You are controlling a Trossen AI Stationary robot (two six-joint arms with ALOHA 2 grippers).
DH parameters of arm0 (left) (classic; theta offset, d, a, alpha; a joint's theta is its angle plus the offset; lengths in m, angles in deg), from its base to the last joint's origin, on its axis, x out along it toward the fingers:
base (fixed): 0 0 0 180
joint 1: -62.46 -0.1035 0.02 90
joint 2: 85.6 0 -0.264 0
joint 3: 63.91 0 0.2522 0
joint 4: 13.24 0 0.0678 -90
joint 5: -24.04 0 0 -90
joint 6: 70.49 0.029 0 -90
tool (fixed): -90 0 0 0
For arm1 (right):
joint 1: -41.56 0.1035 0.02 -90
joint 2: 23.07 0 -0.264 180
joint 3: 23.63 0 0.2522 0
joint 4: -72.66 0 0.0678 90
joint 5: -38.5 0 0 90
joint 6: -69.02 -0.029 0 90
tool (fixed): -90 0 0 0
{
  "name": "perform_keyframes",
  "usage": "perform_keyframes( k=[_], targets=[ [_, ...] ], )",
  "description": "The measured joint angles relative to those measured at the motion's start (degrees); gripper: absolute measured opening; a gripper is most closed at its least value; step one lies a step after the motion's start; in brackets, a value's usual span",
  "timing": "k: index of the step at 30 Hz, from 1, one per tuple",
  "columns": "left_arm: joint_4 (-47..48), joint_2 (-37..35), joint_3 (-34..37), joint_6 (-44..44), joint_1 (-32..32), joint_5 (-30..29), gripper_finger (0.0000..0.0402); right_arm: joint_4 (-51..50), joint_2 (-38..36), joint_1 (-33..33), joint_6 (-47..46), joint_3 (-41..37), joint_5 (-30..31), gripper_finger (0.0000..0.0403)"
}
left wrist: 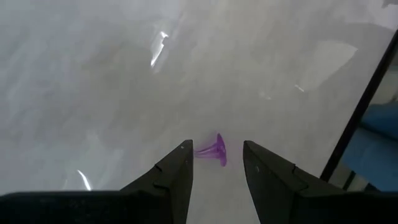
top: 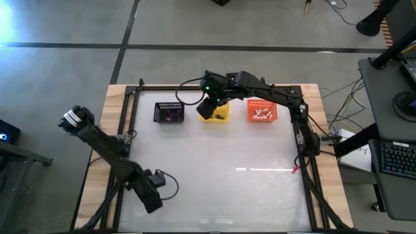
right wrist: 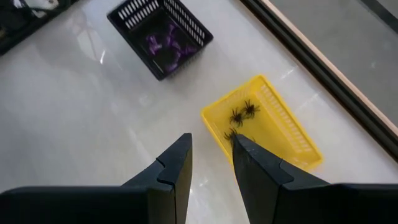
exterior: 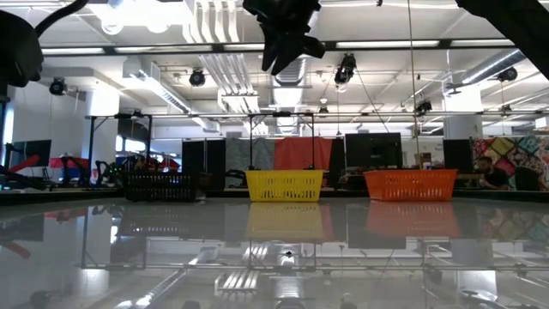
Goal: Sort Halloween decoration
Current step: Put the violet hat toy into the black bin
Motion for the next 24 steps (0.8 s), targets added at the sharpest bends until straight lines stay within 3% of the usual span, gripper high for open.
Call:
perform_keyframes(
  k=[24],
  targets=[
    [-3.2, 10.3, -2.7, 0.0, 0.8, 3.9, 0.0123, -2.5, 0.0, 0.9, 0.0, 0.0, -3.4, 0.0107]
  ],
)
